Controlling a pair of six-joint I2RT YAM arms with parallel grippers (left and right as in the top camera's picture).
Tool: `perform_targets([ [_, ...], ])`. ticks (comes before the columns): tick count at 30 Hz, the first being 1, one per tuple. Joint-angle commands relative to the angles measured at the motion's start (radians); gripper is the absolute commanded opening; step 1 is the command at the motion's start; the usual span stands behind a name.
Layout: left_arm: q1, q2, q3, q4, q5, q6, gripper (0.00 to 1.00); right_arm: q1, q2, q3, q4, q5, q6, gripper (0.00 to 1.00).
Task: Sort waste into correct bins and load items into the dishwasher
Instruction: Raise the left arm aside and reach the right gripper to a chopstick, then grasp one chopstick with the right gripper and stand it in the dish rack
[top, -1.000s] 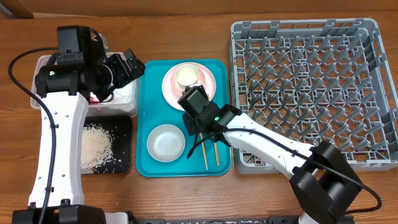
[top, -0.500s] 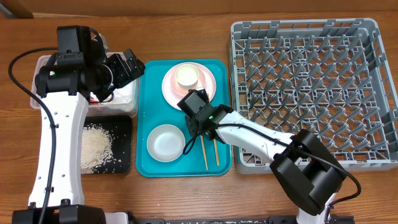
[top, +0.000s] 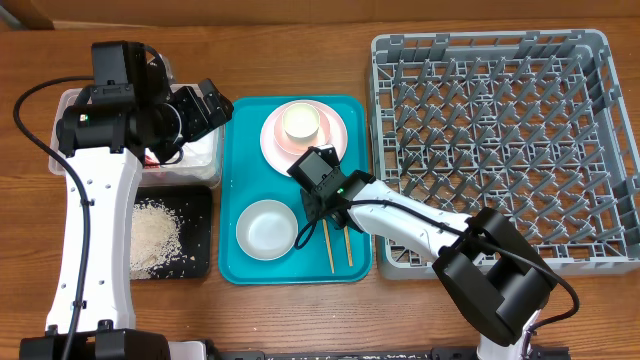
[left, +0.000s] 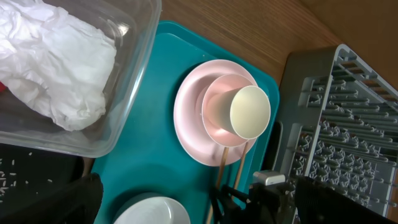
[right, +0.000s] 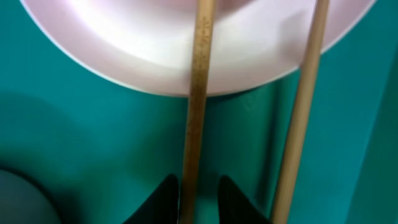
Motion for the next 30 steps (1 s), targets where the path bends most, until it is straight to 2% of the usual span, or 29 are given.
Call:
perform_targets([
  [1, 0.002, -0.007, 0.026, 0.001, 0.014, 0.008, 1.0, -0.003, 0.003, -0.007, 0.006, -0.004, 0.01, 0.17],
  [8, 0.002, -0.007, 0.026, 0.001, 0.014, 0.008, 1.0, -0.003, 0.0, -0.004, -0.001, -0.004, 0.01, 0.04],
  [17, 0.002, -0.007, 0.026, 0.001, 0.014, 0.008, 1.0, -0.003, -0.116, 0.084, -0.111, -0.044, 0.01, 0.04],
  [23, 0.002, -0.007, 0.026, 0.001, 0.014, 0.008, 1.0, -0.014, -0.283, 0.127, -0.166, -0.077, 0.012, 0.04],
  [26, 0.002, -0.007, 0.026, 0.001, 0.014, 0.008, 1.0, -0.047, -0.364, 0.127, -0.196, -0.028, 0.011, 0.04],
  [30, 0.002, -0.007, 0.026, 0.001, 0.014, 0.008, 1.0, -0.128, -0.419, 0.127, -0.243, 0.013, -0.095, 0.04],
])
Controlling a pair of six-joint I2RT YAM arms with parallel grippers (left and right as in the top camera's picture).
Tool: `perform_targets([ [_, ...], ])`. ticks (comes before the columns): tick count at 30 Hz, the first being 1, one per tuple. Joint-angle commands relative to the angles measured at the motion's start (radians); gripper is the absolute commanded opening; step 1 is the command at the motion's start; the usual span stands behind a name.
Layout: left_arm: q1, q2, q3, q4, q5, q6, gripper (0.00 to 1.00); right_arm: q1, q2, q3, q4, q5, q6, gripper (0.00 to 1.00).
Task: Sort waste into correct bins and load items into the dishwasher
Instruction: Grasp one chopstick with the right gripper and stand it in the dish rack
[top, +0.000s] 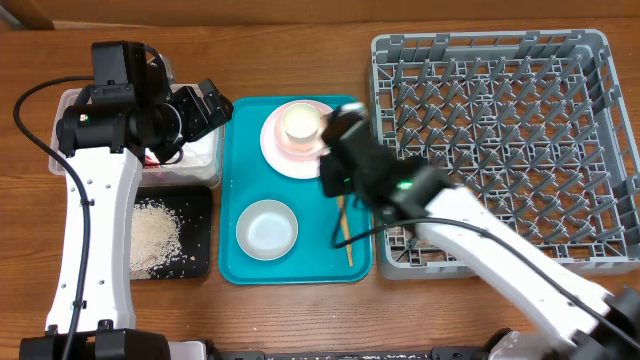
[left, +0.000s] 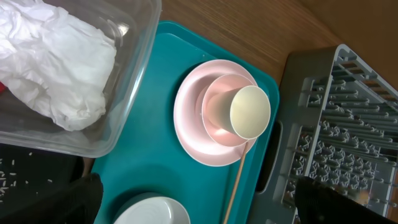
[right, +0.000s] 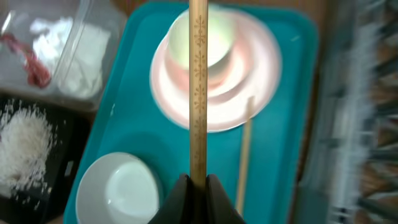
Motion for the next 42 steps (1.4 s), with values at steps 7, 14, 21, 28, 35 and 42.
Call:
perform_targets([
  [7, 0.002, -0.007, 0.026, 0.001, 0.014, 0.008, 1.0, -0.254, 0.001, 0.004, -0.021, 0.045, -0.163, 0.04],
  [14, 0.002, -0.007, 0.026, 0.001, 0.014, 0.008, 1.0, -0.416, 0.043, -0.011, -0.013, 0.011, -0.242, 0.04],
  [21, 0.002, -0.007, 0.026, 0.001, 0.014, 0.008, 1.0, -0.443, 0.117, -0.011, -0.011, -0.029, -0.297, 0.04],
  [28, 0.002, -0.007, 0.026, 0.001, 0.014, 0.008, 1.0, -0.443, 0.182, -0.011, -0.011, -0.026, -0.296, 0.24],
  [35, 0.002, -0.007, 0.026, 0.001, 0.014, 0.008, 1.0, -0.437, 0.183, -0.008, -0.014, -0.132, -0.243, 0.33],
  [42, 0.002, -0.007, 0.026, 0.001, 0.014, 0.008, 1.0, -0.368, 0.183, -0.008, 0.04, -0.617, -0.197, 0.33],
])
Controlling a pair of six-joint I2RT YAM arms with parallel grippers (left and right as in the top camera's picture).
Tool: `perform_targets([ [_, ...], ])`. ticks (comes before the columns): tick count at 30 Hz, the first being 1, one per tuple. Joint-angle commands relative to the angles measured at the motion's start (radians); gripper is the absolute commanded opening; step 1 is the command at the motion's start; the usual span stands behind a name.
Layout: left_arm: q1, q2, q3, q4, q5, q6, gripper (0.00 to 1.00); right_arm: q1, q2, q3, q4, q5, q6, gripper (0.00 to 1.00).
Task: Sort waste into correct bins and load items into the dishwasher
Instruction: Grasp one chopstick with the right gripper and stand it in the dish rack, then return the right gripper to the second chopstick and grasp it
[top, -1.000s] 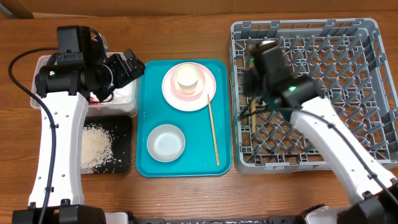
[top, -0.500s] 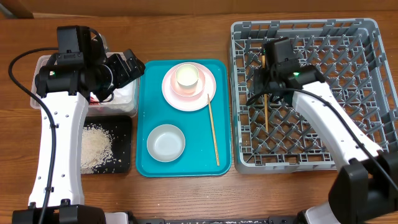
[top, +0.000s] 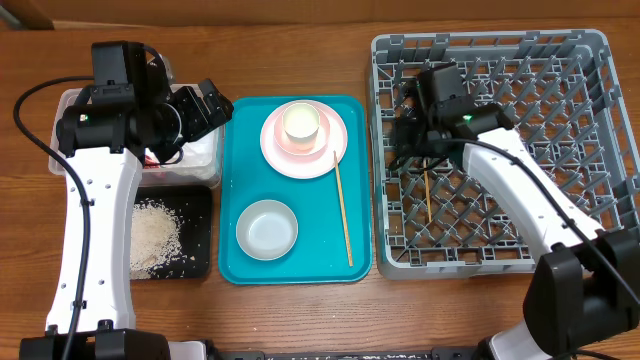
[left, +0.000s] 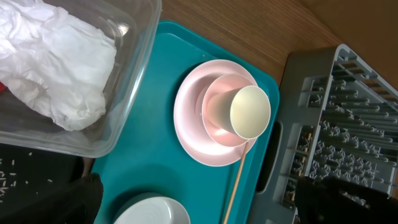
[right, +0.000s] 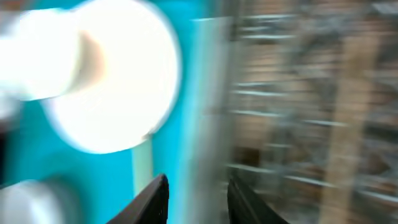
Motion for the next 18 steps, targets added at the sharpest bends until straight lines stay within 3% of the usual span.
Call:
perform_targets([
  [1, 0.002, -0.007, 0.026, 0.001, 0.014, 0.008, 1.0, 0.071, -0.003, 0.001, 0.028, -0.243, 0.051, 0.33],
  [10, 0.002, -0.007, 0.026, 0.001, 0.014, 0.008, 1.0, 0.285, -0.003, 0.0, 0.04, 0.093, 0.056, 0.33],
  [18, 0.002, -0.007, 0.026, 0.001, 0.014, 0.008, 1.0, 0.39, 0.002, -0.002, 0.043, 0.386, 0.211, 0.34],
])
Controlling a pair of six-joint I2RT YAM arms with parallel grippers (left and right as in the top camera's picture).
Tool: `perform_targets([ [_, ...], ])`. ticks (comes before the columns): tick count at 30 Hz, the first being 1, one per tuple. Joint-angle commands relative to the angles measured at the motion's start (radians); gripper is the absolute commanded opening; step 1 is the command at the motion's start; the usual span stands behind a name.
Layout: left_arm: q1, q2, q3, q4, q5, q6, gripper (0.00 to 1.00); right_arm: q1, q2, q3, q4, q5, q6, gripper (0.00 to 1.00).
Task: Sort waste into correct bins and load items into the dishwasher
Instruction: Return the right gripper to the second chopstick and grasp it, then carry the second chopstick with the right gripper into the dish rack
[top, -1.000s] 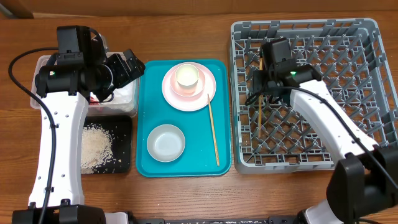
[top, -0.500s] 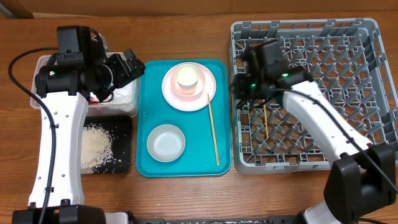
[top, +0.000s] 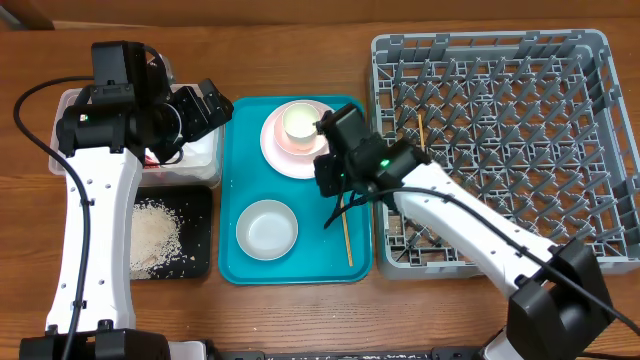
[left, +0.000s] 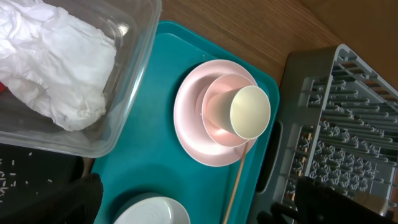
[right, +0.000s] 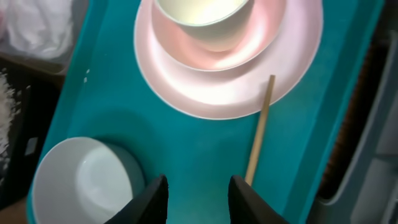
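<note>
One wooden chopstick (top: 346, 235) lies on the teal tray (top: 245, 265), also seen in the right wrist view (right: 259, 132). Another chopstick (top: 421, 124) rests in the grey dish rack (top: 500, 150), partly hidden by my right arm. My right gripper (top: 335, 195) hovers open and empty over the tray (right: 199, 202), just left of the tray's chopstick. A cream cup (top: 300, 122) stands in a pink bowl on a pink plate (right: 249, 81). A white bowl (top: 267, 227) sits at the tray's front. My left gripper (top: 205, 110) hangs wide open and empty (left: 196, 196).
A clear plastic bin (left: 134, 93) holding crumpled white tissue (left: 56, 62) stands left of the tray. In front of it a black tray (top: 195, 255) holds loose rice (top: 155, 235). The rack's many upright tines fill the table's right side.
My right gripper was over the left part of the rack, above a chopstick lying there. Now it is back over the tray, open, beside the remaining chopstick. The left arm has not moved.
My right gripper's fingers stood around one of two chopsticks on the tray. Then it held that chopstick lifted above the tray. Later it was open over the rack with the chopstick in it. It is now open over the tray again.
</note>
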Motion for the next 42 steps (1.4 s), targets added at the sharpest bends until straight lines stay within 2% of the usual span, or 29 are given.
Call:
perform_targets([
  [1, 0.002, -0.007, 0.026, 0.001, 0.014, 0.008, 1.0, 0.009, 0.006, -0.002, 0.006, 0.157, 0.072, 0.34],
  [24, 0.002, -0.007, 0.026, 0.001, 0.014, 0.008, 1.0, 0.009, 0.272, -0.002, 0.01, 0.145, 0.094, 0.33],
  [30, 0.002, -0.007, 0.026, 0.001, 0.014, 0.008, 1.0, 0.009, 0.272, 0.002, 0.009, 0.115, 0.094, 0.15],
  [35, 0.002, -0.007, 0.026, 0.001, 0.014, 0.008, 1.0, 0.009, 0.251, 0.052, -0.024, 0.102, 0.094, 0.05],
  [42, 0.002, -0.007, 0.026, 0.001, 0.014, 0.008, 1.0, -0.007, 0.143, 0.212, -0.18, 0.113, 0.093, 0.04],
])
